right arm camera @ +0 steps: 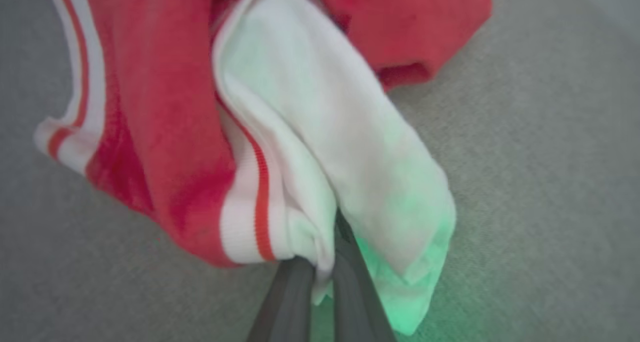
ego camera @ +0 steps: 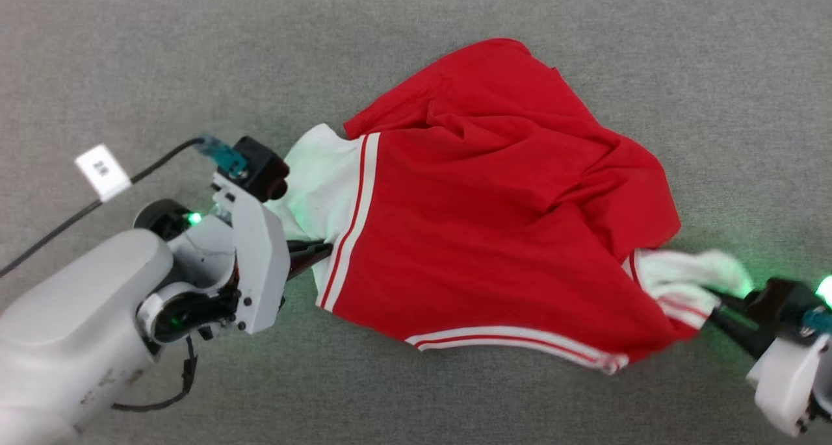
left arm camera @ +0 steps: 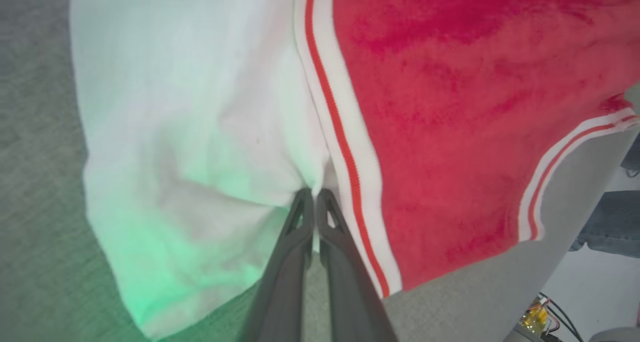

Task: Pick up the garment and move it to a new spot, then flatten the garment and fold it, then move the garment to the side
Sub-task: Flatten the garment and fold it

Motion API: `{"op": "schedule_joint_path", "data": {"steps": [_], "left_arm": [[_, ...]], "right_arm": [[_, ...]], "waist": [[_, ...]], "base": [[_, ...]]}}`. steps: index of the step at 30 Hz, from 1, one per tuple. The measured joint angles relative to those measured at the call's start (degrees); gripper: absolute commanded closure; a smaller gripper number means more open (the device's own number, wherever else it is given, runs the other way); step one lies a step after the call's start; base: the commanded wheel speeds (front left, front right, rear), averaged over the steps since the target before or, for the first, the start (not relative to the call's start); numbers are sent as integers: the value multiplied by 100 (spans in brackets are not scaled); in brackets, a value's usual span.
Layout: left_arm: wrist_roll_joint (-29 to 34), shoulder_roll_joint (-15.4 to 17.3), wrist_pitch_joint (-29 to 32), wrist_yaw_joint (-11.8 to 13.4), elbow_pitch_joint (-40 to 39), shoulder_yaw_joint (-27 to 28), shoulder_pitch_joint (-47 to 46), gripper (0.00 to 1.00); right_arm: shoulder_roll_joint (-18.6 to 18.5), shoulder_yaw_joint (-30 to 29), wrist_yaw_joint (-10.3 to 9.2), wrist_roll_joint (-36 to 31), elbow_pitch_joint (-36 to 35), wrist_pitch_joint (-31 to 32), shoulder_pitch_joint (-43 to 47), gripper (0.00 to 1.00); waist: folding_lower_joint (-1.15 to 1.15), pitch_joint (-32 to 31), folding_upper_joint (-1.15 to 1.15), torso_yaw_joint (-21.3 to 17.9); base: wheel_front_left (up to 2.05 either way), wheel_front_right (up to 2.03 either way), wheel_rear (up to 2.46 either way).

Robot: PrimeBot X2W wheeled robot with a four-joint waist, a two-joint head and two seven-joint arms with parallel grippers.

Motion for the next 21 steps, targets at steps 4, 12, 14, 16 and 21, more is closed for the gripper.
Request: {"op": "schedule_joint_path", "data": {"steps": [4, 12, 14, 16, 21], "left_arm": [[-481, 73, -554, -1, -68, 59, 83, 100], [-1621, 408, -1830, -1, -1195, 805, 317, 100], [-1779, 539, -2026, -1, -1492, 985, 360, 100], [-1870, 624, -2079, -1, -1638, 1048, 370, 100], [-1648, 455, -2091, 0, -1104, 1079, 40, 100]], "right_arm": [[-40, -454, -22, 129, -47, -167, 69, 100], [-298, -1739, -22, 464, -710, -392, 693, 100], [-348, -2145, -22, 554, -918, -388, 865, 100], [-358, -2502, -22, 676, -1122, -305, 1008, 100], [-126, -2871, -22, 1061, -1238, 135, 812, 100]], "waist": [[0, -109, 0, -25], [0, -314, 0, -55], [0, -316, 0, -50], [0, -295, 0, -41], [0, -132, 0, -37]], "base": [[0, 0, 0], [0, 0, 0], [0, 0, 0], [0, 0, 0], [0, 0, 0]]}}
